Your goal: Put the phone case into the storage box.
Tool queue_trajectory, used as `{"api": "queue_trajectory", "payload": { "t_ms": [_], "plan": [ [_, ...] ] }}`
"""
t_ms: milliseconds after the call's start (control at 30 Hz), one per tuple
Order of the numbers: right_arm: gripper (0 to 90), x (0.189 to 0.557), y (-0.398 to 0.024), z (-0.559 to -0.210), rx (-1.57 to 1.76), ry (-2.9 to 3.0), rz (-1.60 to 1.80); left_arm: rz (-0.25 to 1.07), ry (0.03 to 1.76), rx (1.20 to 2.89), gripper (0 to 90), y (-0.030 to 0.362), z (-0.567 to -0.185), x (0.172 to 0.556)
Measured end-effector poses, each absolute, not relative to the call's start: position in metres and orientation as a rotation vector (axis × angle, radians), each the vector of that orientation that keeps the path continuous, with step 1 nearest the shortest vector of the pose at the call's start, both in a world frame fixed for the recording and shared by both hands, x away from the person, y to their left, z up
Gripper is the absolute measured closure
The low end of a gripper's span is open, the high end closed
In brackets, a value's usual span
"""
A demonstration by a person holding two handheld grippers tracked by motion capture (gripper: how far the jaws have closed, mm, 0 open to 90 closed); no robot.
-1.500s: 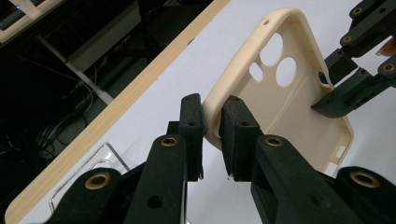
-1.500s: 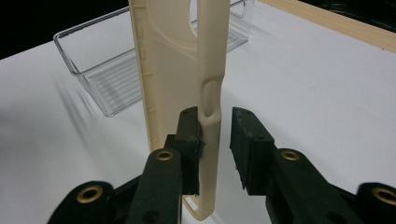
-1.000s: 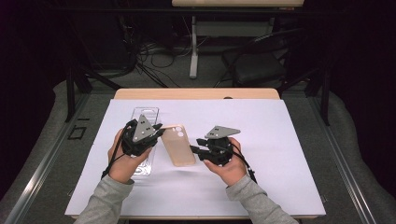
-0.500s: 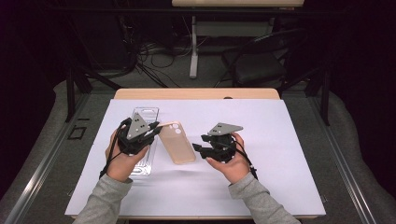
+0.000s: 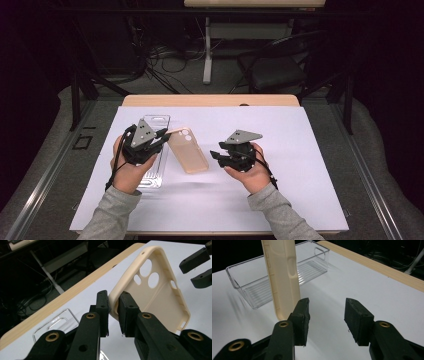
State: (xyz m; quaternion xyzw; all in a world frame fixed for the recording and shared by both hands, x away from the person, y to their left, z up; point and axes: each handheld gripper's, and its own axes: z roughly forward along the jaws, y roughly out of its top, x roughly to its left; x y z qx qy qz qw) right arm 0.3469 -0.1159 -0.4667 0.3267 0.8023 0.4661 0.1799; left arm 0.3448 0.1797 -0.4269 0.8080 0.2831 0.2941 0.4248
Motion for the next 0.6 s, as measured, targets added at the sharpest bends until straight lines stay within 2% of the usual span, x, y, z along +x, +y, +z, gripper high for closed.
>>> {"api": "queue_trajectory", "payload": {
  "t_ms": [600],
  "plan": [
    [43.8,0.356,-0.128,-0.468,0.953,2.231,1.329,0.702,0.740,1.975,79.2,0.186,-0.430,0.348]
  ]
}}
